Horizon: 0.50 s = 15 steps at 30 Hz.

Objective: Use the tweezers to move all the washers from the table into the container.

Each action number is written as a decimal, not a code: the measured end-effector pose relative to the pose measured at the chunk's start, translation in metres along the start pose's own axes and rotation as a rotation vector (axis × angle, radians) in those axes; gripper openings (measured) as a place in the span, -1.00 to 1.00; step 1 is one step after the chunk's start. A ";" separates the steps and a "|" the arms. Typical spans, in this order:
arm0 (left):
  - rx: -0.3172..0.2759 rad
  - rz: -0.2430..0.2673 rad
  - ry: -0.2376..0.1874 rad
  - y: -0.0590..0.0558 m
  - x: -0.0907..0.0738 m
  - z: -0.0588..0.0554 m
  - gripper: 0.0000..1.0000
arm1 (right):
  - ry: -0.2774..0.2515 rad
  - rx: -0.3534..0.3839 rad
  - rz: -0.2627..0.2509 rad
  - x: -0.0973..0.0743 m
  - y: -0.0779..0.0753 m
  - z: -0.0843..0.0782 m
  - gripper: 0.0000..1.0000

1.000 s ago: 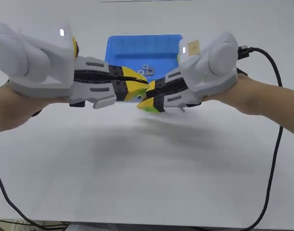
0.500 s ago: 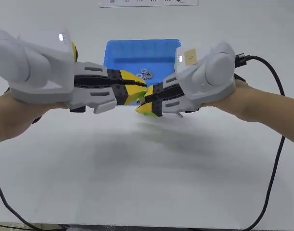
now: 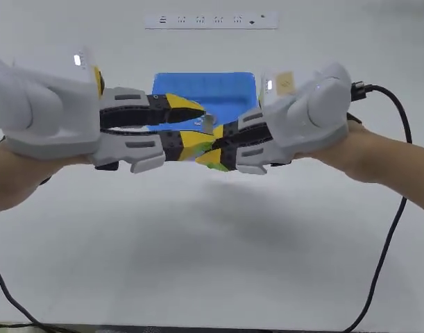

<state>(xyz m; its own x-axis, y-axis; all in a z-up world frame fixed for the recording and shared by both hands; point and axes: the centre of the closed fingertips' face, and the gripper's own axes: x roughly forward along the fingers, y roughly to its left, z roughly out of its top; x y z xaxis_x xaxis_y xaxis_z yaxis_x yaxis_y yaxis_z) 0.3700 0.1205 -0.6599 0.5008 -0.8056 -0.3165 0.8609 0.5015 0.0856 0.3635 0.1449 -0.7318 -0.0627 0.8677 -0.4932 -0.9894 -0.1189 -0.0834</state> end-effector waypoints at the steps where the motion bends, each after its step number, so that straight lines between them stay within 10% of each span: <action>1: -0.001 0.007 -0.003 0.000 -0.003 0.001 -0.40 | 0.000 -0.004 -0.002 -0.001 0.000 0.002 -0.81; 15: -0.105 0.171 -0.061 0.001 -0.050 0.000 0.52 | -0.031 -0.042 -0.052 -0.025 -0.016 0.040 -0.81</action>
<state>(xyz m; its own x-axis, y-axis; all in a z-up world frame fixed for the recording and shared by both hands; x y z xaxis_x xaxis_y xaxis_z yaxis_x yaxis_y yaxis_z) 0.3456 0.1611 -0.6438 0.6460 -0.7220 -0.2476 0.7505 0.6600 0.0335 0.3754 0.1443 -0.6841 -0.0164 0.8877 -0.4601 -0.9850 -0.0934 -0.1450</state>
